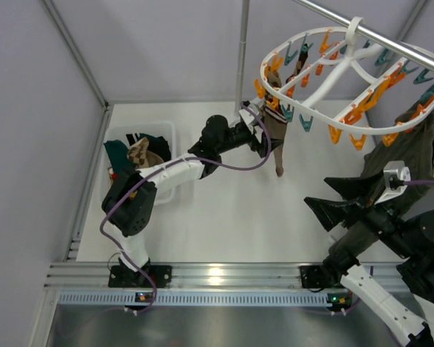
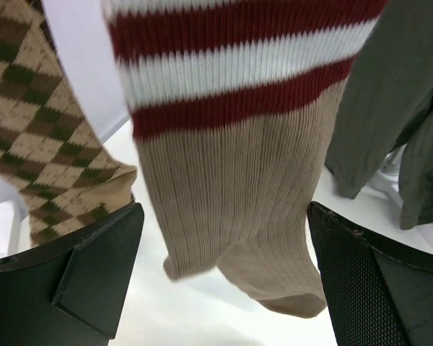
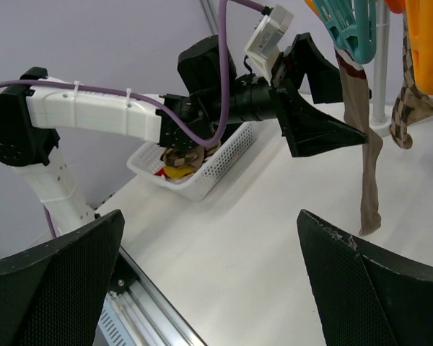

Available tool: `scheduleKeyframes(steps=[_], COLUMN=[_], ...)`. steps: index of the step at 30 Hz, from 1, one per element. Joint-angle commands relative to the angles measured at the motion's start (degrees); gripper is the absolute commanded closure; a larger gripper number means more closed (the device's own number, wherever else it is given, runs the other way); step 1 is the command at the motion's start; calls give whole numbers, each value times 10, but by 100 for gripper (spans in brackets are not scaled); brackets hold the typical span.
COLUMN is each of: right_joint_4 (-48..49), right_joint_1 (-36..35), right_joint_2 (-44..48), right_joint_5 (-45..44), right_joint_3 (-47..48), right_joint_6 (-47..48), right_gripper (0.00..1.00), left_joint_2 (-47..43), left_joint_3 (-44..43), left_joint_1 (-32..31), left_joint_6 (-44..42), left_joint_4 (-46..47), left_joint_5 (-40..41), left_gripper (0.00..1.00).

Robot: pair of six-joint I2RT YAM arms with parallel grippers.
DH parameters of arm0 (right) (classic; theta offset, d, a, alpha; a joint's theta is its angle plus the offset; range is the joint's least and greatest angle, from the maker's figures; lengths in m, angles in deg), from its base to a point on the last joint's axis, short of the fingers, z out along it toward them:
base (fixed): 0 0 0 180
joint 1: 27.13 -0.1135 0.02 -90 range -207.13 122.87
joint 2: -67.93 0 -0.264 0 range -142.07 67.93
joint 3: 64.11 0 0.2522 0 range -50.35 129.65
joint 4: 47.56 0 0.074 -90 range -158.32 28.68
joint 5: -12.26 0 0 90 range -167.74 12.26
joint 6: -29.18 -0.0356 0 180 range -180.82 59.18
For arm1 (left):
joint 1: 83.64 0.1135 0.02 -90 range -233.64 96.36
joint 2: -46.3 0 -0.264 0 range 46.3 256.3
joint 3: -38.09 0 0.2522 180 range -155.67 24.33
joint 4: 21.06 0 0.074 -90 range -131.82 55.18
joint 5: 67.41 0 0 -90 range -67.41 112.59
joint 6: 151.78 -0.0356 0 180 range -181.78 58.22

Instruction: Remove the socks clipped to the hanger

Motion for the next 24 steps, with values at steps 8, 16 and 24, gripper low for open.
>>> scheduleKeyframes(steps=[8,16,24], right_joint_4=[21,53,63], right_joint_1=[10,9,9], right_joint_2=[-22,-41,-95], right_joint_5=[21,63,91], right_joint_3=[-4,22,93], right_joint_6=[15,14,14], right_gripper=[0,1,1], left_joint_2=[32,-53,-150], left_joint_3=[-56,33,131], left_joint_1=[-1,-25,-128], left_joint_6=[26,64,56], left_joint_4=[46,56,55], left_joint_5=[-40,88,275], left_gripper=[48,100,100])
